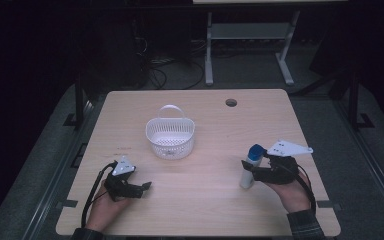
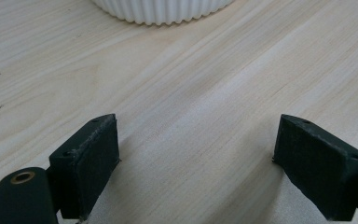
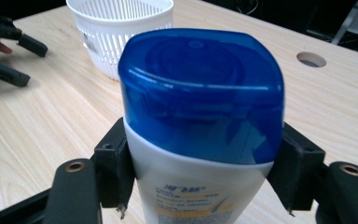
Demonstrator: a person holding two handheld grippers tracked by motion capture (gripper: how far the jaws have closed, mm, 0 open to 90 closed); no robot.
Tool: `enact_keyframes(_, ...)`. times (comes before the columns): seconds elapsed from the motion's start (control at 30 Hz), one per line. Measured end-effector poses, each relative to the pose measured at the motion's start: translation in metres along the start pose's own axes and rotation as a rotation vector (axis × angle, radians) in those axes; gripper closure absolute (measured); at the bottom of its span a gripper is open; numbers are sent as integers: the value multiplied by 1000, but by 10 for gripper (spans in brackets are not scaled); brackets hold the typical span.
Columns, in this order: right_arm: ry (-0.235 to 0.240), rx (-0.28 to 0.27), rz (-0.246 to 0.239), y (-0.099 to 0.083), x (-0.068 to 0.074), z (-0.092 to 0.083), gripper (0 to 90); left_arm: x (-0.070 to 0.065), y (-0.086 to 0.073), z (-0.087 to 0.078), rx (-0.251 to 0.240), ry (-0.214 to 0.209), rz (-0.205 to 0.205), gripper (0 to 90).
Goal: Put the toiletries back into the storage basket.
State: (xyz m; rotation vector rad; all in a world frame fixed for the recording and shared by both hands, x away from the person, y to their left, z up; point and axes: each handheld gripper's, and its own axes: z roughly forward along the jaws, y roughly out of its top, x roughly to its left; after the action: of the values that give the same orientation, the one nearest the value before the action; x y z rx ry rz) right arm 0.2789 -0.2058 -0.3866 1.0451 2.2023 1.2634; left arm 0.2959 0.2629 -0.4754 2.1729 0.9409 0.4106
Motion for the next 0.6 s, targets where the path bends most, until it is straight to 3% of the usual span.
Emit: enact_keyframes(0.6,26,-86,11,21,0,-11,331,0,0,0,0,-1,0,129)
